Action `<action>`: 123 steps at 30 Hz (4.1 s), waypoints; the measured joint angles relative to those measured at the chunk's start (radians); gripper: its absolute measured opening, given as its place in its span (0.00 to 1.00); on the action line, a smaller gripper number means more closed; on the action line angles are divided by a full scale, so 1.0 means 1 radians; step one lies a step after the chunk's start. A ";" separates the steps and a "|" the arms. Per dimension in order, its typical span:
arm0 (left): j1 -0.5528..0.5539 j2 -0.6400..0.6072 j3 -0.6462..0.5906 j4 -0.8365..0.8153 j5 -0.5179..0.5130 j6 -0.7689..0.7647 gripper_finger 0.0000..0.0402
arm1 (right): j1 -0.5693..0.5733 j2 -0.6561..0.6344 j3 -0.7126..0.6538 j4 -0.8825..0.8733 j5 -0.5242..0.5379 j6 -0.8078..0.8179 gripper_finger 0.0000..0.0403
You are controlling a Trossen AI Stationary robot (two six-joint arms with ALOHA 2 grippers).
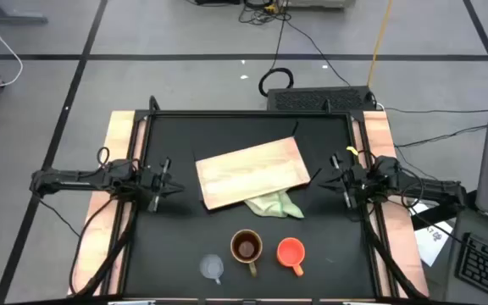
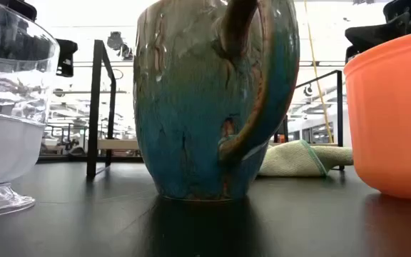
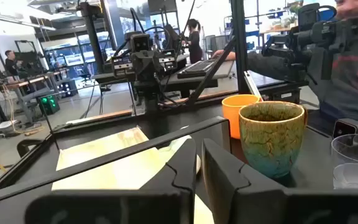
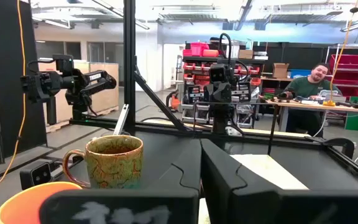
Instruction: Stack small to large cups/mugs on shelf
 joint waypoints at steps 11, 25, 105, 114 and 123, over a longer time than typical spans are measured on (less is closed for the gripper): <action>0.000 0.000 0.000 0.000 0.000 0.000 0.08 | 0.000 0.000 0.000 0.000 0.000 0.000 0.00; 0.000 0.000 0.000 0.000 0.000 0.000 0.08 | 0.000 0.000 0.000 0.000 0.000 0.000 0.00; 0.001 0.000 0.000 0.262 -0.031 -0.402 0.08 | 0.009 0.132 0.163 0.116 -0.054 0.140 0.00; 0.001 -0.001 0.013 0.294 0.001 -0.422 0.08 | 0.125 0.547 0.502 0.047 -0.057 0.060 0.00; 0.001 -0.001 0.013 0.296 -0.006 -0.410 0.08 | 0.292 0.950 0.917 -0.222 -0.051 -0.038 0.16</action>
